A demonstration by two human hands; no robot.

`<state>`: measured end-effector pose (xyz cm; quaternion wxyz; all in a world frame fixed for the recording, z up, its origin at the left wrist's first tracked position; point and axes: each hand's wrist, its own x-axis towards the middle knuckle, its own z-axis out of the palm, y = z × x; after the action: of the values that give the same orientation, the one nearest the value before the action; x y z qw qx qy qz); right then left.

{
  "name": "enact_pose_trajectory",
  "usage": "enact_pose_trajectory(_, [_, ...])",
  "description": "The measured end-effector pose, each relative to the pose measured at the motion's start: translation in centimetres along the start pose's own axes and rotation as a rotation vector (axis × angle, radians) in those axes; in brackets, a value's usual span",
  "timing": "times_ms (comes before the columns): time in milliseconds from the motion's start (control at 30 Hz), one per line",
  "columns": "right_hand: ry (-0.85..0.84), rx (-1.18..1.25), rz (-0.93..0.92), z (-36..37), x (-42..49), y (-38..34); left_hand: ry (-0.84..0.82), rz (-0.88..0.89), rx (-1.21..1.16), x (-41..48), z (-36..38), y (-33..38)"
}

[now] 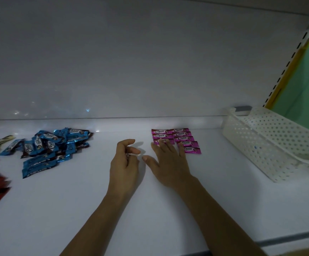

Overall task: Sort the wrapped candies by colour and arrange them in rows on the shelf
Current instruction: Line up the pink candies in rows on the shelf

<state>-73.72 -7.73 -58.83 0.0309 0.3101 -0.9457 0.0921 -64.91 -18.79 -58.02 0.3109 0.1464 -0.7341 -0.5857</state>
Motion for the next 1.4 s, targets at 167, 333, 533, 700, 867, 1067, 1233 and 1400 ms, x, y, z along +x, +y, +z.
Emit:
enact_pose_trajectory(167, [-0.008, 0.008, 0.018, 0.0, 0.0, 0.1, -0.001, 0.032, 0.011, 0.0, 0.0, 0.2])
enact_pose_trajectory(333, [0.246, 0.153, -0.068, -0.2, -0.2, -0.3, 0.031, -0.05, -0.227, 0.2, 0.1, 0.6])
enact_pose_trajectory(533, [0.001, 1.15, 0.01, -2.8, -2.3, -2.9, -0.051, -0.258, -0.782, 1.1, -0.9, 1.7])
enact_pose_trajectory(700, [-0.046, 1.322, 0.043, -3.8, -2.5, -2.8, -0.157, -0.238, -0.733, 0.9, -0.4, 1.1])
enact_pose_trajectory(867, [-0.079, 1.312, 0.028, -3.5, -2.7, -2.6, -0.184, -0.27, -0.647, 0.4, -0.1, 1.6])
enact_pose_trajectory(1067, [0.274, 1.667, 0.227, -3.7, -1.8, -1.0, -0.138, -0.074, -0.227, -0.3, 0.4, 1.1])
enact_pose_trajectory(1233, [0.288, 1.72, 0.248, -3.5, -1.8, -0.6, -0.245, -0.09, -0.308, -0.3, 0.6, 1.1])
enact_pose_trajectory(1400, [0.277, 1.675, 0.242, -3.4, -1.7, -0.7, -0.332, -0.054, -0.254, -0.4, 0.4, 1.3])
